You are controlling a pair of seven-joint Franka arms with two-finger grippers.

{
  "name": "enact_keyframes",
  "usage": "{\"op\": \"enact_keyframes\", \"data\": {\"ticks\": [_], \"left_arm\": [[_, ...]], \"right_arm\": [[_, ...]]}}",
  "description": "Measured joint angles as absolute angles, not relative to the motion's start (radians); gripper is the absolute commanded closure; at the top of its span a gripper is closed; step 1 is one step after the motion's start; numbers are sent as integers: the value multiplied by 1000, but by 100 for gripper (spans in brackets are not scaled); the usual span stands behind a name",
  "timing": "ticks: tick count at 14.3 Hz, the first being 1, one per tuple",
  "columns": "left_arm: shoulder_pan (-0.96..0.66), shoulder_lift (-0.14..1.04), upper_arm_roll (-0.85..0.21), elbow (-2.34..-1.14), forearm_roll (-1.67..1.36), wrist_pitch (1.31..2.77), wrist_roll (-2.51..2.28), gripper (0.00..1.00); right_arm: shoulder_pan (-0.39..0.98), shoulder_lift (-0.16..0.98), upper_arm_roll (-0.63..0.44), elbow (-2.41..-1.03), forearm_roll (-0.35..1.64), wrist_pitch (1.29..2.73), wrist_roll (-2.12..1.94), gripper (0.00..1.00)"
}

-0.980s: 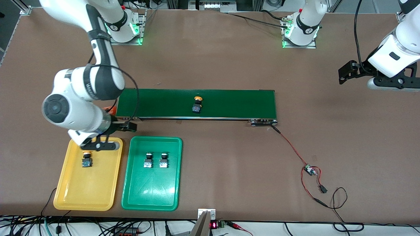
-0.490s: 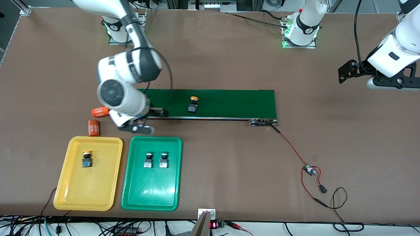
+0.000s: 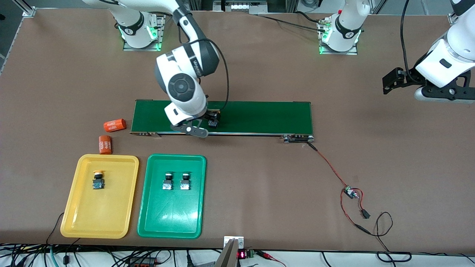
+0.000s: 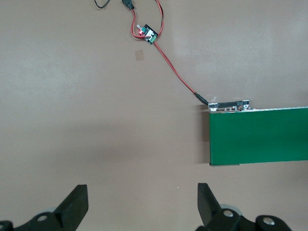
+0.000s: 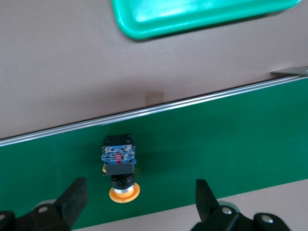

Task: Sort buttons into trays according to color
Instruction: 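Grasp the second yellow button on the belt with the right gripper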

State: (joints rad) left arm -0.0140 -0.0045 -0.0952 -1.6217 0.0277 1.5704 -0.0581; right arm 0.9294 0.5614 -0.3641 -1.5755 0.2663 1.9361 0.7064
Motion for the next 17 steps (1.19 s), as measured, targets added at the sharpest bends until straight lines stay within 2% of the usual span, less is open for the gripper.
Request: {"op": "enact_keyframes", "data": {"ticks": [4,6,8,9,11,13,15,17], "left_arm": [[-15,-3,-95,-1612,28,1570,-58,0],[-15,-2,-95,-1608,28,1570,-58,0],[-15,-1,-95,-1605,28,1570,-57,0],[-15,-1,-95,-1605,28,1570,-57,0],[-15,0,-95,-1604,28,1570,-57,0],[-15,2,-95,-1602,28,1570,-57,0],[-15,4,-95,-1600,28,1570,-57,0],[-15,6,-95,-1598,28,1570,-57,0]], "right_arm": [[947,624,-365,-1577,266,1955,710,0],[944,641,-367,-1577,266,1958,710,16],[944,653,-368,-1577,266,1967,711,17],[944,659,-368,-1577,266,1974,711,24],[944,670,-368,-1577,266,1989,711,59],[944,673,-368,-1577,266,1994,711,86],[941,672,-371,-1577,267,1993,712,100],[940,666,-377,-1572,267,1999,714,100]]}}
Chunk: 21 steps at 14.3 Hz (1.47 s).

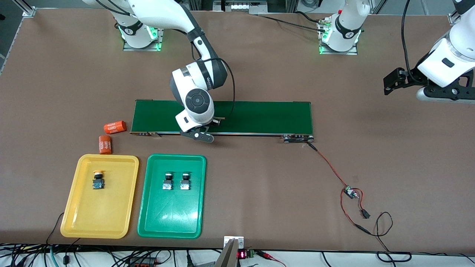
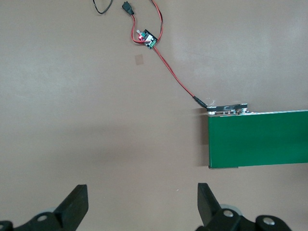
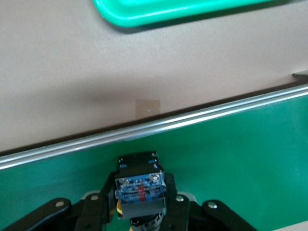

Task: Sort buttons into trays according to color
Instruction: 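Grasp the second yellow button on the belt with the right gripper, then carry the yellow button into the yellow tray and open the right gripper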

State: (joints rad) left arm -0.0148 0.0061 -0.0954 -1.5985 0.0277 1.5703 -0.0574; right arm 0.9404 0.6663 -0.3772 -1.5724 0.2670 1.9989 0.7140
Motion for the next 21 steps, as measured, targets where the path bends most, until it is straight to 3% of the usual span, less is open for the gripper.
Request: {"op": "enact_keyframes", "data": {"ticks": [6,10,21], "left_arm": [[-15,7,-95,-1597,28,1570,-57,0],[-15,8,-95,-1597,28,1570,-57,0],[-15,8,-95,-1596,28,1570,-57,0]], "right_arm": [[913,644,-499,-1493,267,2006,737,100],[737,658,-513,-1474,267,2010,568,100],[467,876,-508,-1349,267,2157,65,100]]}}
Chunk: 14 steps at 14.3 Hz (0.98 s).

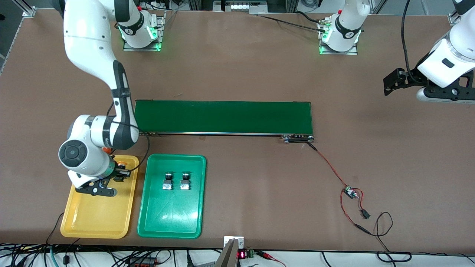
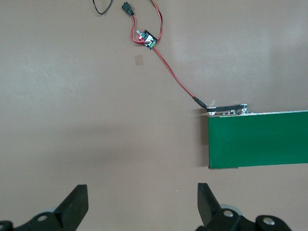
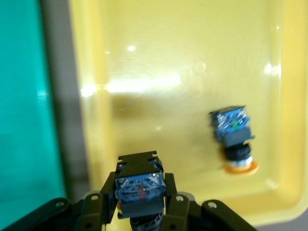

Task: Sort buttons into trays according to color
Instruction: 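Carry the yellow button into the yellow tray and open the right gripper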

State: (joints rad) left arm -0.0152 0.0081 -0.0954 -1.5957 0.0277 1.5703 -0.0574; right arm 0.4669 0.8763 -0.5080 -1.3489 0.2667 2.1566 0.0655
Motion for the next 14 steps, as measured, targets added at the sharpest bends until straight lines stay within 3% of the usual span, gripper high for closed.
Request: {"op": "enact_keyframes", "data": {"ticks": [5,6,7,8,11,14], "left_arm": [[-15,8,-95,-1595,28,1570,-57,0],[-15,8,-95,-1595,28,1570,-57,0],[-15,8,-95,-1595,28,1570,-57,0],[-15,8,-95,-1595,28,1569,-57,0],[-15,8,-95,-1595,28,1569,-57,0],[-15,9,-95,-1595,28,1569,-57,0]], "right_arm": [[419,949,-492,-1312,267,2187,-76,100],[413,961,-482,-1310,267,2199,-84,88],[410,971,-480,-1307,267,2212,-94,19],[409,975,-479,-1302,268,2213,-100,0],[406,974,-475,-1297,381,2206,-112,0],[401,910,-485,-1262,413,2053,-115,0]]}}
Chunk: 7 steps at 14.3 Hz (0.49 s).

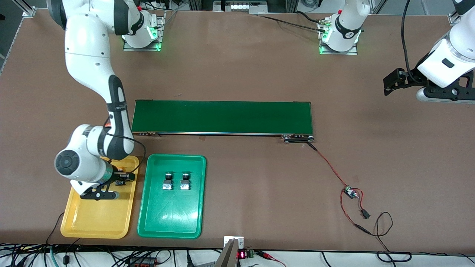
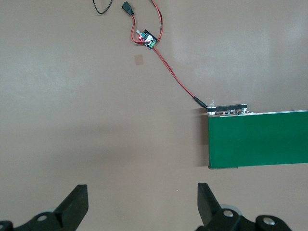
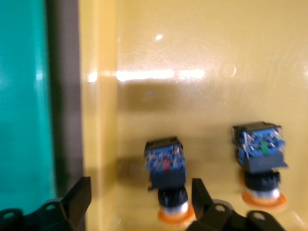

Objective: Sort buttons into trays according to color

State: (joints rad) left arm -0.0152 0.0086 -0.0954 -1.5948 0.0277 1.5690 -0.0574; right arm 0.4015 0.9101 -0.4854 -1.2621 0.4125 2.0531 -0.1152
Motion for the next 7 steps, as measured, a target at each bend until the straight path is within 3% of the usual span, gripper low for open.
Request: {"op": "enact_keyframes", "data": {"ticks": [4,7], "left_arm": [[-15,9,-95,-1594,28,1569,-57,0],[-15,9,-95,-1594,28,1568,-57,0]], "right_arm": [[398,737,-543,-1253,407,1830,-122,0],[391,664,-554,-1254,368,1773,-143,0]]}}
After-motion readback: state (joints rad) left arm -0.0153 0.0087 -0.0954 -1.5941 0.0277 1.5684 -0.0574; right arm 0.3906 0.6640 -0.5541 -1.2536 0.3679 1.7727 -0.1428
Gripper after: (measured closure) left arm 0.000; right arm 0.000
